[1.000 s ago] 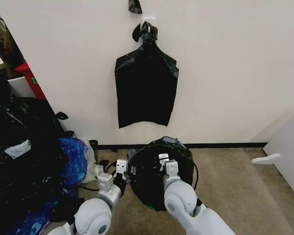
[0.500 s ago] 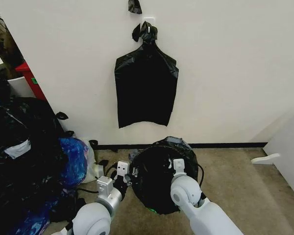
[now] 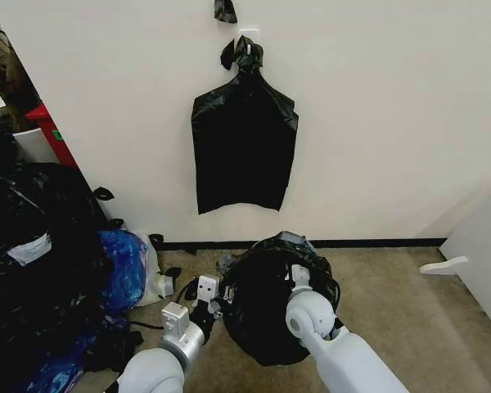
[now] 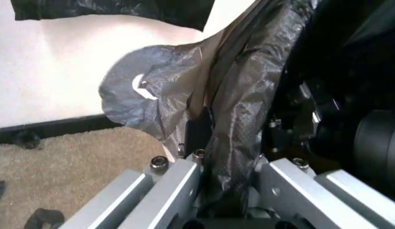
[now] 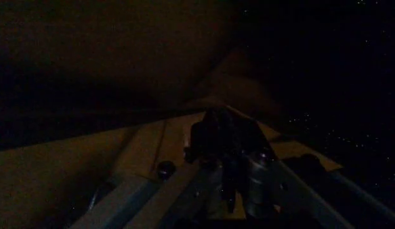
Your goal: Place the garbage bag over the trash bin.
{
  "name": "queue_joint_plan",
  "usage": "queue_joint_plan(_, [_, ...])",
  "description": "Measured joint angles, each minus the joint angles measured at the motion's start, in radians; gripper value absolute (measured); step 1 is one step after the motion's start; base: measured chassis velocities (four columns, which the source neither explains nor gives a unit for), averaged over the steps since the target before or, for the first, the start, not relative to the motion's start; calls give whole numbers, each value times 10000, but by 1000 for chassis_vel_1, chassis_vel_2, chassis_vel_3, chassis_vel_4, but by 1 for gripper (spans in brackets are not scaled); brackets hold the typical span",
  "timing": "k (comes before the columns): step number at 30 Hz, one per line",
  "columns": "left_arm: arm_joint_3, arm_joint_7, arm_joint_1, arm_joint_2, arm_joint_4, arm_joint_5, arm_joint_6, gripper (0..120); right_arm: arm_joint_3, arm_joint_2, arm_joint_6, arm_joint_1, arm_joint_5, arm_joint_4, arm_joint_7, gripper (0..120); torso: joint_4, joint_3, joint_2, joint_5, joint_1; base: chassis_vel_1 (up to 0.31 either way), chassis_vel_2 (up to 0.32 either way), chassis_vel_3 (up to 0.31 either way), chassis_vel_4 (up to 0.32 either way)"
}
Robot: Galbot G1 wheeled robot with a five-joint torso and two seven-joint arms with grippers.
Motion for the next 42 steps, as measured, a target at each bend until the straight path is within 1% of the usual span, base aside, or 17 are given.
queue_joint_plan(3, [-13,-64,-134,-38,179,-43,-15,0,-130,-178,-17,-199,32,571,9,0,-5,0,0,-2,0,0,0,0,0])
queue_joint_plan(5, [-12,-71,-161,-47,212,-58,-15,0,-183,-217,-26,-262,44,737,10,0,-3,0,0,-4,0,0,0,0,0])
queue_joint_plan(10, [-21,-201,-426,-143,524,-181,-18,0,-593,-347,-174,-713,242,1748,145,0,-1,0,0,-2,0,0,0,0,0])
queue_joint_plan(15, [-63,-240,-461,-167,591,-198,-19,0,-725,-467,-249,-913,248,2101,239,0,-1,0,0,-1,0,0,0,0,0])
queue_joint_plan(19, [-203,-245,-461,-199,596,-198,-36,0,-777,-609,-316,-1040,228,2169,255,0,-2,-1,0,-1,0,0,0,0,0])
queue_joint_plan(22, [-325,-221,-484,-167,535,-206,-42,0,-923,-919,-367,-1178,100,2070,167,0,-3,0,0,-2,0,0,0,0,0])
queue_joint_plan(31, [-355,-111,-336,-130,225,-104,-32,0,-926,-981,-415,-1076,92,1660,301,0,-1,0,0,0,0,0,0,0,0])
queue_joint_plan(35, [-388,-91,-309,-130,225,-50,-32,0,-902,-989,-416,-1125,114,1893,328,0,-2,0,0,-1,0,0,0,0,0])
queue_joint_plan(42, [-367,-66,-313,-153,342,28,-34,0,-1067,-1029,-503,-1166,286,2838,375,0,-1,0,0,-3,0,0,0,0,0])
